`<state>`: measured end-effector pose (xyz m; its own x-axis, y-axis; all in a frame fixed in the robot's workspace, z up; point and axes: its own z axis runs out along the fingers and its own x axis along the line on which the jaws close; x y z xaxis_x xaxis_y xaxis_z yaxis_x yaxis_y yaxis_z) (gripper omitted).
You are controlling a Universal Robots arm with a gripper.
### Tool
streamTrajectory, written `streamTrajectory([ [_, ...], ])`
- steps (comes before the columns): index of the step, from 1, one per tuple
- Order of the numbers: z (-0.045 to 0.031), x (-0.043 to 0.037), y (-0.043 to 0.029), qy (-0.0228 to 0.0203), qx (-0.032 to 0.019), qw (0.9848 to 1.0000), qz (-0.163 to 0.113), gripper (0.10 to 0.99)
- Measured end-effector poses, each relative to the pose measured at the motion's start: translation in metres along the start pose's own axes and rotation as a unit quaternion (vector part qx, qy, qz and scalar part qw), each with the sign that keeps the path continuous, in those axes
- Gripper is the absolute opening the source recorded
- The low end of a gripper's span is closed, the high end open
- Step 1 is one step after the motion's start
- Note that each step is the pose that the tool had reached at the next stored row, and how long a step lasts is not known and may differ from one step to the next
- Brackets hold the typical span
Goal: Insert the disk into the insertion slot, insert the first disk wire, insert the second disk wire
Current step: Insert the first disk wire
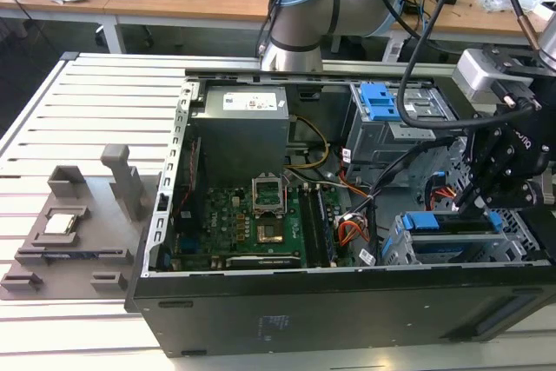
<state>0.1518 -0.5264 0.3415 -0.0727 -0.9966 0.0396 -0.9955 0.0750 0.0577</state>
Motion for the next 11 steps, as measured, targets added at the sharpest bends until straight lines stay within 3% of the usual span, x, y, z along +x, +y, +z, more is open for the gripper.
streamTrajectory([
  [11,0.0065,0.0004,-0.0023,-0.0001,-0.0024,1.0000,0.000,0.165],
])
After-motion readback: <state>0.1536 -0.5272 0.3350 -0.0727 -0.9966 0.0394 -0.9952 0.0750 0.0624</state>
